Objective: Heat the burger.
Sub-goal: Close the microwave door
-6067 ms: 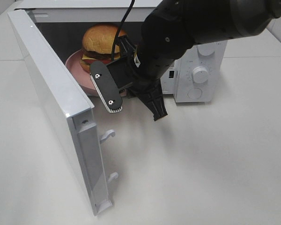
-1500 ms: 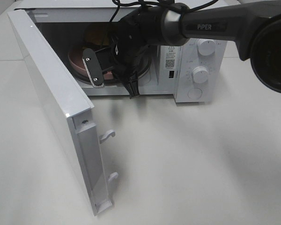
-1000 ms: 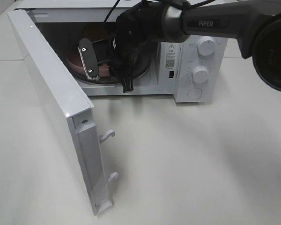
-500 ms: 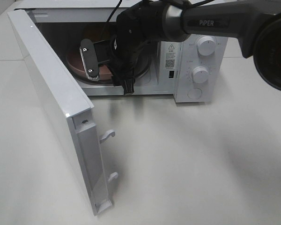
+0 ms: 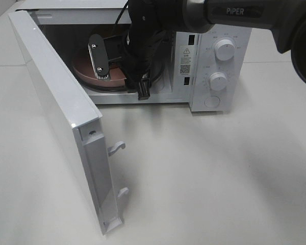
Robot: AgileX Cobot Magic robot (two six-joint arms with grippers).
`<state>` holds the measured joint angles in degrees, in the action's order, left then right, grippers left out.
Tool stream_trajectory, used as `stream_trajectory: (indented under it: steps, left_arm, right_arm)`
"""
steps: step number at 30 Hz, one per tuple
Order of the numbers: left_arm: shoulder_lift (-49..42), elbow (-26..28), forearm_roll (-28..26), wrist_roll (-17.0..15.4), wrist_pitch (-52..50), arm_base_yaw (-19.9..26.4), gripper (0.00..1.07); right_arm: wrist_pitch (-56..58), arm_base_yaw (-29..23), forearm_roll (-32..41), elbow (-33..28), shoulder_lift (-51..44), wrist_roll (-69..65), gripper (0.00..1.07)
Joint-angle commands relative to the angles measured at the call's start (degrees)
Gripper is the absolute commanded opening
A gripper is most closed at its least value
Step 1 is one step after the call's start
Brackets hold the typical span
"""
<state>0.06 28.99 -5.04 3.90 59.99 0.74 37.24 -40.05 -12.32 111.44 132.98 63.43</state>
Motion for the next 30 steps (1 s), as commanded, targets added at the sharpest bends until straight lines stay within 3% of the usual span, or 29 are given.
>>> stream_trajectory:
  steps: [1,30]
  left_arm:
    - [-0.17,-0.11,-0.11,-0.4,-0.17,0.11,1.05]
    - [-0.17,-0.11,-0.11,-0.4,-0.17,0.11,1.05]
  right_arm:
    - [2.86,0.0,1.95,0.29,-0.57,1.15,0.62]
    - [16.79,0.63,2.64,-0.17,-2.86,0.92,0.62]
